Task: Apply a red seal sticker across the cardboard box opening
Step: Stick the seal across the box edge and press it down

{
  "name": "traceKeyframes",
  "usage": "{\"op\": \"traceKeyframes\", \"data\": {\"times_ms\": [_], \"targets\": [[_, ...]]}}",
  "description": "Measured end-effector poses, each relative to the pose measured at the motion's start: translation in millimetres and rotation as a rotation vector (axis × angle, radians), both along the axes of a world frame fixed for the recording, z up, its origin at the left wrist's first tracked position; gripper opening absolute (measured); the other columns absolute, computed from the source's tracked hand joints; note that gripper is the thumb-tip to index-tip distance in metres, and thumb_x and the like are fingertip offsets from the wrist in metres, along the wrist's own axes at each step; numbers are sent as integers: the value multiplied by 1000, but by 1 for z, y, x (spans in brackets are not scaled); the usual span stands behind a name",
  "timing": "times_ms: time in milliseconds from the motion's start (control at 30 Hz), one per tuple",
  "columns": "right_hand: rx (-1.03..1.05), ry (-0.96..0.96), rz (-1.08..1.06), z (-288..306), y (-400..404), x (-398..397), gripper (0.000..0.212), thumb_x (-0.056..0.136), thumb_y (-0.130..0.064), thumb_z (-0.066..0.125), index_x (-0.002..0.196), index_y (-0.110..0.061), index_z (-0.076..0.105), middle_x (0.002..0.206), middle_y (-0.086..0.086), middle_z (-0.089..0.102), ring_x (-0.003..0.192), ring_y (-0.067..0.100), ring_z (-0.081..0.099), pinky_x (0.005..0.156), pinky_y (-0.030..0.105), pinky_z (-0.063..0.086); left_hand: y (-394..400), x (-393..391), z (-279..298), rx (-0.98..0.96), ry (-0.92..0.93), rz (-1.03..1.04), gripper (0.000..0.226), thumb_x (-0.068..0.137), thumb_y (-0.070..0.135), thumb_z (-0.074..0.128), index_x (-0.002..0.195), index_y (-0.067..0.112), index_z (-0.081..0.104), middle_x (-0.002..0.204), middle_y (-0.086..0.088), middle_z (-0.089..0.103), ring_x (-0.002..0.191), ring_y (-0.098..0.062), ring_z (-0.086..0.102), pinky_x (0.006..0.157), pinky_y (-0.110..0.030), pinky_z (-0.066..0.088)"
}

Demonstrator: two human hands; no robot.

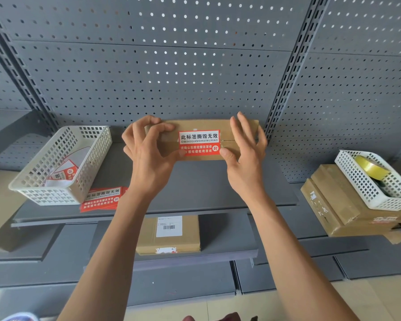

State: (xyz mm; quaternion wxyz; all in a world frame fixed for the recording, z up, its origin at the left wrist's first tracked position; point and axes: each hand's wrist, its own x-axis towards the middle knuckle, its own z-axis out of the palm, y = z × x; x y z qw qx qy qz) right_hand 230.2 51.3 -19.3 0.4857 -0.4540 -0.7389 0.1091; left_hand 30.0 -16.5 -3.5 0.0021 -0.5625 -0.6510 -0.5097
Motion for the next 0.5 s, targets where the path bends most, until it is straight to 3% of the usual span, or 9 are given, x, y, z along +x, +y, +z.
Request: {"op": "traceKeyframes", "data": {"times_ms": [133,267,500], "targets": [[-3,116,-16,2,-4,-8,56,92,-29,59,147,-24,50,160,-11,37,148,32,22,116,56,27,0,3,3,25,-51,2,40,77,52,79,110,31,68,128,15,41,130,-21,30,102,-31,22],[19,271,-179,10,-12,-37,51,91,-50,58,133,-21,62,152,-10,48,147,31,28,111,59,32,9,25,11,30,-125,171,45,78,68,73,94,26,66,127,7,44,128,-23,34,98,-33,23],[10,191,-393,17,-6,-65,62,81,-64,64,122,-19,54,144,-11,48,146,34,29,104,52,30,25,40,9,62,-81,361,61,70,76,72,92,20,60,131,0,47,130,-31,37,101,-42,27]]}}
